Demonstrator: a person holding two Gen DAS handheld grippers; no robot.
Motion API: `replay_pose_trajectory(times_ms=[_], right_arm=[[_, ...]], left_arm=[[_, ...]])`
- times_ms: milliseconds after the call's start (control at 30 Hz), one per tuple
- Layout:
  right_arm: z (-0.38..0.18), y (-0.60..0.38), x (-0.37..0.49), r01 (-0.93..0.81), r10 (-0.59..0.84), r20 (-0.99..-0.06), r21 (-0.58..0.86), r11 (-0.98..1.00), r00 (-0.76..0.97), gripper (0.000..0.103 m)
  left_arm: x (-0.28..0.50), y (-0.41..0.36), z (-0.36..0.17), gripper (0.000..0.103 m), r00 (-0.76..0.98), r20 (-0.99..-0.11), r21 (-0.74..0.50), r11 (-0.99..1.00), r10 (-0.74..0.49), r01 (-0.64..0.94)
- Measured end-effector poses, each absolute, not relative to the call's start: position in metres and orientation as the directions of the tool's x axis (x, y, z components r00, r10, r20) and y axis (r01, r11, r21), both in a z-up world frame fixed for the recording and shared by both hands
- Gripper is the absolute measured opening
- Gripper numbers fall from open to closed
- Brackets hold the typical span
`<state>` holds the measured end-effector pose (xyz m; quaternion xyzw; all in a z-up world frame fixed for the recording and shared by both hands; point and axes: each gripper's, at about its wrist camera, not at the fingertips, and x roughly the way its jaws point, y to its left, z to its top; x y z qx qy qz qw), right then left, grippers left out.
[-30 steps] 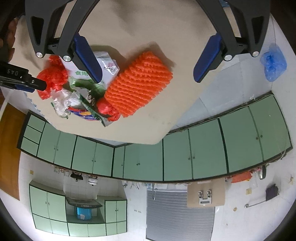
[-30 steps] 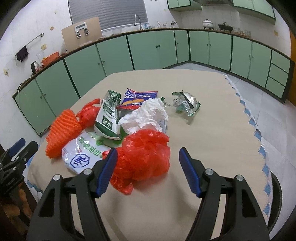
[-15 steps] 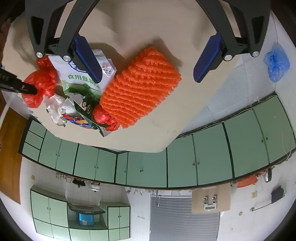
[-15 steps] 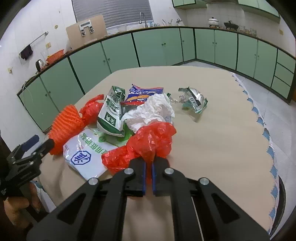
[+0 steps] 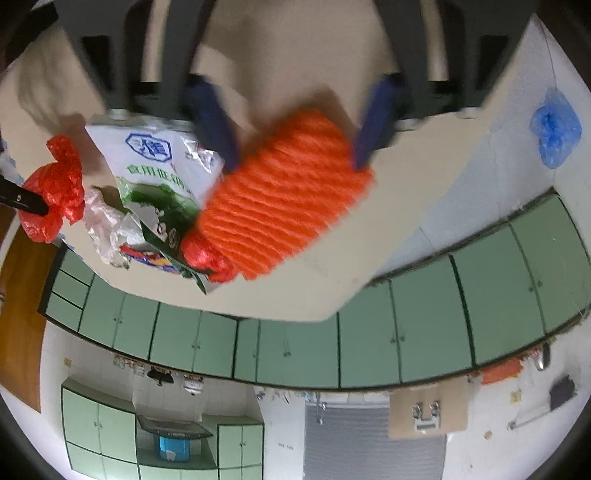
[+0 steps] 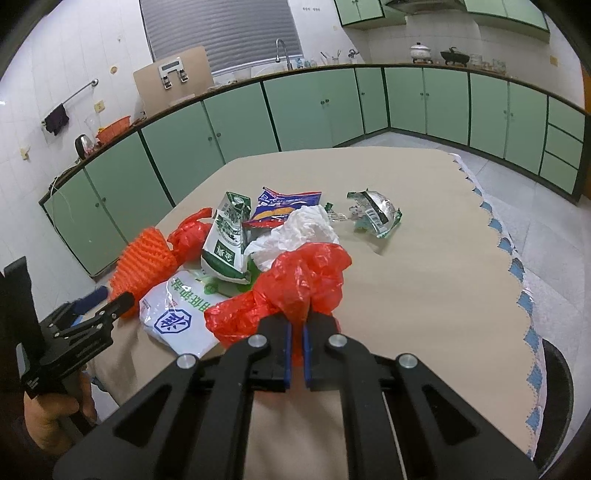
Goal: Collect trash
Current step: 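Grasp the red plastic bag with the right gripper while the left grasps an orange foam net, then lift the red bag and foam net and carry both over the black bin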
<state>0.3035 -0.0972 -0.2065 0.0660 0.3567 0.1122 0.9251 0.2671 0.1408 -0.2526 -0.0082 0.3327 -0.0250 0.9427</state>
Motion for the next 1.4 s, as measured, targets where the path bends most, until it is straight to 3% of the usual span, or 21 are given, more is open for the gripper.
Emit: replay_pose_trajectory(times_ms=[67, 133, 233, 833, 1400], right_arm=[[-0.206, -0.098, 0.303, -0.161, 0.254, -0.645, 0.2, 0.966, 0.721, 0.004], [-0.205, -0.098, 0.302, -0.161, 0.252, -0.643, 0.199, 0.967, 0.723, 0.004], [-0.204, -0.1, 0.3, -0.158, 0.25, -0.643, 0.199, 0.967, 0.724, 0.004], [-0.167, -0.127, 0.264, -0.147, 0.236, -0.584, 0.197, 0.969, 0.777, 0.004], [-0.16, -0.262, 0.191, 0.082, 0.035, -0.594, 0.169, 0.982, 0.804, 0.004]], left_arm=[[0.267, 0.142, -0.254, 0.038, 0.776, -0.628, -0.04, 0.998, -0.06, 0.045], [0.265, 0.144, -0.252, 0.018, 0.778, -0.623, -0.059, 0.997, -0.074, 0.048], [0.26, 0.149, -0.246, 0.014, 0.794, -0.603, -0.083, 0.996, -0.081, 0.039], [0.209, 0.118, -0.178, 0.013, 0.848, -0.515, -0.086, 0.992, -0.124, 0.093], [0.177, -0.035, -0.154, 0.013, 0.768, -0.512, -0.094, 0.914, -0.385, 0.395]])
